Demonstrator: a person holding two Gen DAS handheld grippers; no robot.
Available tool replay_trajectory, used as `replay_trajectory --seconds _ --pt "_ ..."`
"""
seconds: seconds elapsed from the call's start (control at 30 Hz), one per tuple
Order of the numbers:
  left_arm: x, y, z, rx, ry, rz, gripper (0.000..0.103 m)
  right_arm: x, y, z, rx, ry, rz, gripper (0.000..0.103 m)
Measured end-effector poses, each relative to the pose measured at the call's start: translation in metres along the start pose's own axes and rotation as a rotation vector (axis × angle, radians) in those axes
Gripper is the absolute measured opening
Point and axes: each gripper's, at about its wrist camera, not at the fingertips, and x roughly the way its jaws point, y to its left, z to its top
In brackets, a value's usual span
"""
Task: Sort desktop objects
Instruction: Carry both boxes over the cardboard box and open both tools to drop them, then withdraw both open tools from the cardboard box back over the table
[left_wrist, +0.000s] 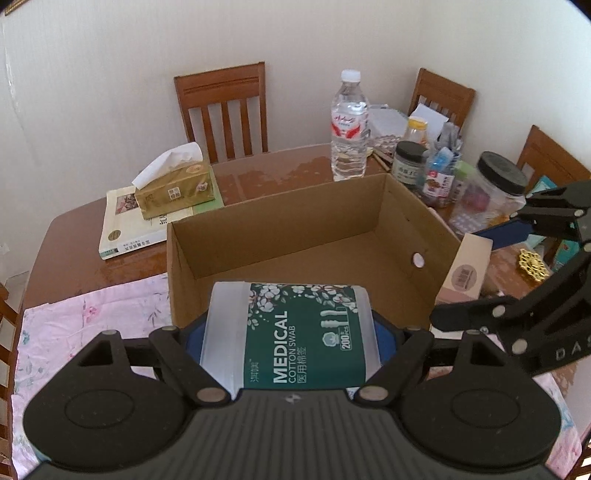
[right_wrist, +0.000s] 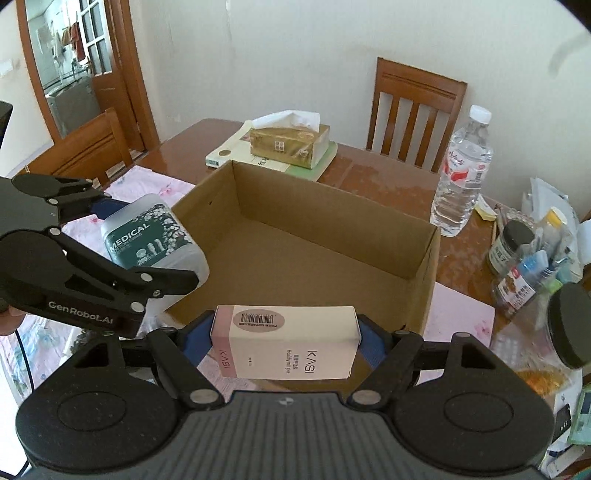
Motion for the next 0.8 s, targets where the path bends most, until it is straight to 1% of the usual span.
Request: replay_trajectory --seconds 0.2,0.33,0.43,0.47,0.57,0.63,0.77,0.8 --pt "0.023 0.003 0.008 -0.031 0.036 0.006 0.083 0.018 -0.008 0.005 -0.003 0.022 0.024 0.083" --pt "0.033 0.004 0.012 -0.04 0.038 0.02 0.083 0.026 -0.012 0.007 -0.003 0.036 0.031 0.084" --pt "0.036 0.005 0.016 -0.042 0.026 0.021 0.088 0.029 -0.015 0.007 0.006 0.038 0.03 0.09" --pt "0.036 0.005 0.018 -0.043 0.025 0.023 0.089 0.03 -0.016 0.007 0.009 0.037 0.03 0.093" --pt "0.031 0.007 0.02 -0.046 -0.002 0.028 0.091 0.028 -0.017 0.006 0.017 0.028 0.032 0.096" --pt "0.027 0.01 0.019 -0.051 -0.01 0.033 0.093 0.023 -0.016 0.006 0.018 0.01 0.025 0.099" --pt "0.014 0.015 0.013 -0.045 -0.021 0.03 0.094 0.011 -0.012 0.004 0.014 -0.023 0.025 0.1" --pt "0.011 0.017 0.012 -0.041 -0.024 0.025 0.094 0.007 -0.01 0.004 0.014 -0.03 0.023 0.102"
